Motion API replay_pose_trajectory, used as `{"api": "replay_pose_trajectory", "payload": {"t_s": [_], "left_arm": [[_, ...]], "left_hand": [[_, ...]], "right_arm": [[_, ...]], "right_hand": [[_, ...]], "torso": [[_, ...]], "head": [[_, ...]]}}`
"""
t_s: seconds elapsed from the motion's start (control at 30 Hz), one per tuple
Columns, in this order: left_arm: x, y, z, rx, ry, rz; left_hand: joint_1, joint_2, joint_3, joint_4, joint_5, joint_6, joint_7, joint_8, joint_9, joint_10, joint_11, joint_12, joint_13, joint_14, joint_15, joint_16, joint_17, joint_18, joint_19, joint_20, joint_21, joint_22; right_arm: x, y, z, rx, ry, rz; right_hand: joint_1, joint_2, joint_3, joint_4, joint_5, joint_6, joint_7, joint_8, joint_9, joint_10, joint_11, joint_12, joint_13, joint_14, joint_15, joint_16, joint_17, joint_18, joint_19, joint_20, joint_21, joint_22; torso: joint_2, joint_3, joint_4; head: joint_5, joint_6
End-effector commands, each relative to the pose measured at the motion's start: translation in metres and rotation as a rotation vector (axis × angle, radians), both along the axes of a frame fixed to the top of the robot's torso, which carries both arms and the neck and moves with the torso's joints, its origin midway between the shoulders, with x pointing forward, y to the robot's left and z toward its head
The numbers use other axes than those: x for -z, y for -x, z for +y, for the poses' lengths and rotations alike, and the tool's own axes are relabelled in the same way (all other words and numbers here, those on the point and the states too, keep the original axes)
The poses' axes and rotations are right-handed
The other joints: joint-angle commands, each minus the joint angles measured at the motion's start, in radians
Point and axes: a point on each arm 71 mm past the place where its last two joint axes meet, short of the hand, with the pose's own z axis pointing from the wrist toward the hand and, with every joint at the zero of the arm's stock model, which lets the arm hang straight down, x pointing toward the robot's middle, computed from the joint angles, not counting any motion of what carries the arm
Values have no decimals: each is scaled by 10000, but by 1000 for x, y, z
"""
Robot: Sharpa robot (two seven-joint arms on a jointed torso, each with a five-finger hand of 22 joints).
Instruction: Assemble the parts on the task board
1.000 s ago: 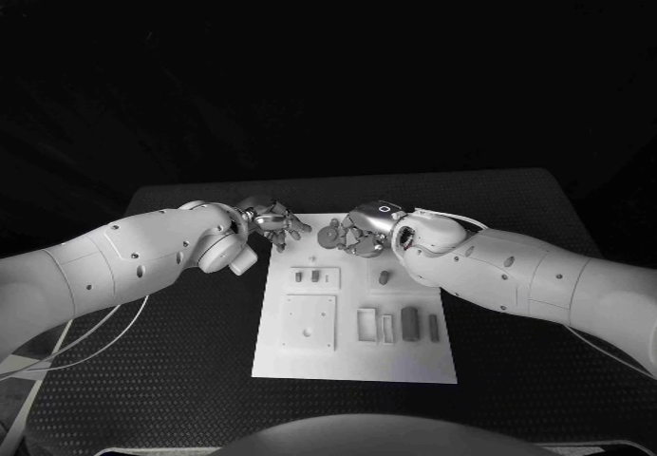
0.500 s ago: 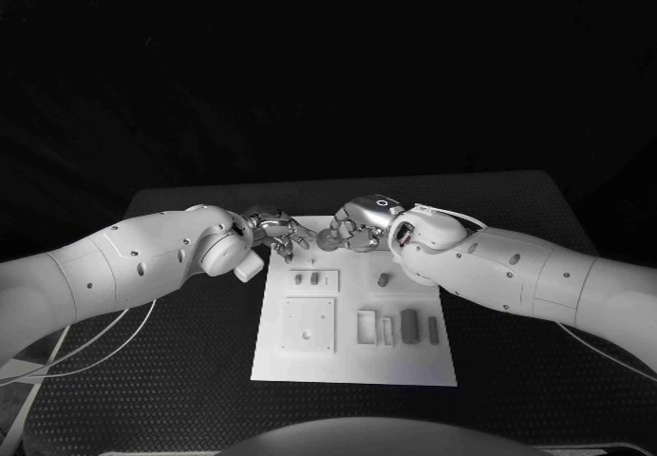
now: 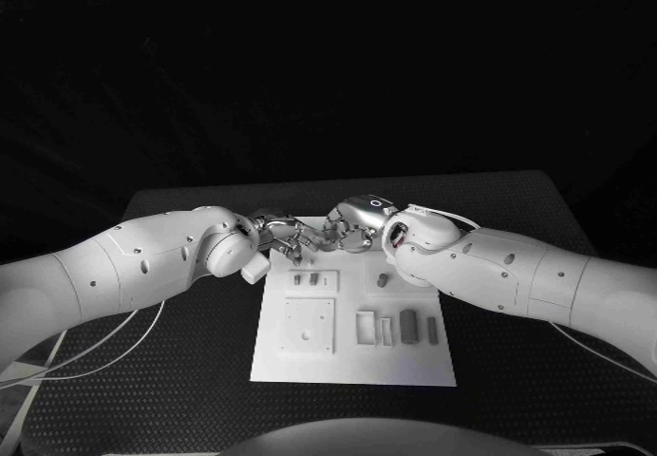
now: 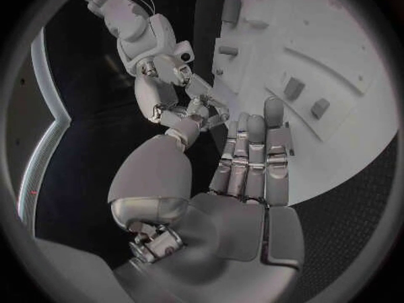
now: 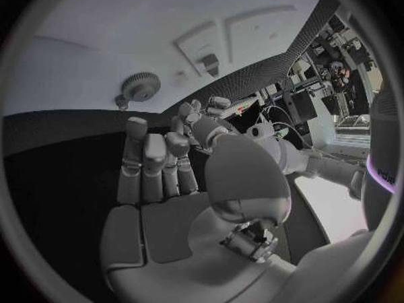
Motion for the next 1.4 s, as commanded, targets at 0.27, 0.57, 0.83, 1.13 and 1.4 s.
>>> {"api": "replay_pose_trajectory", "payload": {"t_s": [0.27,0.57,0.83,1.13,1.4], "left_arm": [[-2,0,-8,-126,411,94],[-2,1,-9,-119,396,120],[-2,1,-10,-254,314,129],[-2,0,-9,-437,198,84],[-2,1,-11,-398,181,130]], "left_hand": [[79,150,72,-218,-44,122,-25,124,-34,258,-22,-123,-114,187,-31,-83,-35,557,142,-59,-93,164],[283,373,213,-408,-26,278,-46,249,-42,539,-75,-189,-206,325,-83,-96,-43,516,234,-107,-128,169],[584,487,358,-670,-13,371,-84,335,-62,734,-105,-278,-286,398,-114,-122,-46,472,297,-153,-170,174],[702,506,407,-764,-12,456,-71,403,-69,909,-99,-293,-308,469,-113,-101,-25,456,374,-167,-172,184],[668,478,383,-756,-27,475,-69,418,-72,933,-98,-308,-318,483,-114,-96,-19,452,390,-168,-175,184]], "right_arm": [[-1,1,2,-70,-32,47],[-1,2,4,-95,-43,107],[-1,2,4,-79,-131,161],[-1,2,4,-84,-156,183],[-1,4,7,-149,-171,217]], "right_hand": [[38,-60,77,-5,20,204,229,23,18,71,-11,0,-13,-2,-85,57,-24,0,40,-64,59,169],[36,-60,79,-4,20,202,229,22,19,76,-11,-2,-14,0,-85,60,-31,0,43,-66,60,168],[32,-60,81,-4,20,199,230,20,21,80,-11,-5,-15,3,-85,63,-39,0,45,-68,61,166],[30,-59,84,-5,20,196,230,19,22,84,-11,-7,-16,4,-85,66,-46,0,47,-70,62,164],[28,-57,87,-5,20,194,230,17,23,87,-11,-10,-17,6,-85,69,-54,0,49,-72,63,163]], "torso": [[0,-3,-3],[-3,1,-4],[2,4,-6],[0,5,-6],[1,2,-8]], "head": [[23,-21],[37,-39],[42,-44],[54,-53],[61,-61]]}}
